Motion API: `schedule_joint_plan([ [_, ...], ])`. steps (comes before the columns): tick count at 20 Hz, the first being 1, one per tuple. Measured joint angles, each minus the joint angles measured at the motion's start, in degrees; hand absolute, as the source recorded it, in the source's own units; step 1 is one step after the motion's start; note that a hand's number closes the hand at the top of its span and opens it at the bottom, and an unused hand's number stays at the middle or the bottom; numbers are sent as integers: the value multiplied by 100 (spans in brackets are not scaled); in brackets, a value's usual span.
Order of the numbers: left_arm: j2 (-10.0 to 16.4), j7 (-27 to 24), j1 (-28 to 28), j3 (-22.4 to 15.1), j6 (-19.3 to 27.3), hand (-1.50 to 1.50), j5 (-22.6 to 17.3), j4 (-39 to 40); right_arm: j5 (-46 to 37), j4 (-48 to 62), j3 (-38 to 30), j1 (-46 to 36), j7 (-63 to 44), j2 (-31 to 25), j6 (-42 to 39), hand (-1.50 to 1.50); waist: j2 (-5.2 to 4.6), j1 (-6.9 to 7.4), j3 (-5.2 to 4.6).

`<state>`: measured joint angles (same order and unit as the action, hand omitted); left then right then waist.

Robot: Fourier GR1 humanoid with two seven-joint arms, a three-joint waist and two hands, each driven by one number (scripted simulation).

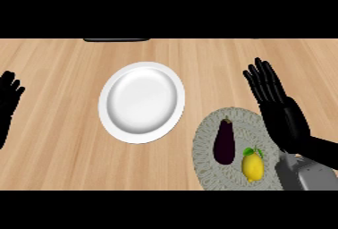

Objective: Pick the lemon from the placemat and place it in the plate

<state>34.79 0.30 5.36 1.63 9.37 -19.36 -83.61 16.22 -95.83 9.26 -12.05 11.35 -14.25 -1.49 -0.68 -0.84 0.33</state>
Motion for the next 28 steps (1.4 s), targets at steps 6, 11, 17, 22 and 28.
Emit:
schedule_joint_plan([
  [6, 50, -368, -406, -209, 132, 0, 621, 57, 465, -517, -818, 588, -12, 740, 1202, -150, 93, -135, -24],
  [11, 17, -505, -769, -390, 190, 0, 871, 81, -462, -592, -1542, 1365, 380, 934, 2943, -150, 119, -304, -52],
  [17, -221, -763, -1057, -688, 332, 0, 1185, 12, -609, -1660, -769, 2350, 1293, 1308, 4995, -150, 141, -186, -39],
  [22, -382, -894, -1117, -846, 436, 0, 1435, -33, -1214, -2396, 712, 3796, 1524, 1376, 5514, -150, 115, -75, -42],
  [28, -424, -918, -1064, -883, 403, 0, 1519, -34, -2294, -2535, 1617, 5157, 622, 735, 5766, -150, 54, 56, -59],
])
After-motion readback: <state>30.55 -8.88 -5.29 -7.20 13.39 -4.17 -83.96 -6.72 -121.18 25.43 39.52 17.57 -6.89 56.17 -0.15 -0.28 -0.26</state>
